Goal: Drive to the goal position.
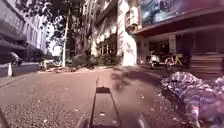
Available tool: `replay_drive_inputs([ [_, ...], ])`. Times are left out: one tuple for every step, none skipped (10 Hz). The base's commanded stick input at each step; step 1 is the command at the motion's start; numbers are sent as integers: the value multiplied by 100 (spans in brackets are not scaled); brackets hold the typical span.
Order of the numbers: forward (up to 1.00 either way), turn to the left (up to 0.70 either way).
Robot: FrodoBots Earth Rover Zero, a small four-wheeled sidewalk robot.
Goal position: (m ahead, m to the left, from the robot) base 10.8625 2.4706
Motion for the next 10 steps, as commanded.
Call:
replay_drive_inputs([
  [70, 0],
  [70, 0],
  [70, 0],
  [70, 0],
  [70, 0],
  [70, 0],
  [70, 0],
  [70, 0],
  [70, 0],
  [70, 0],
])
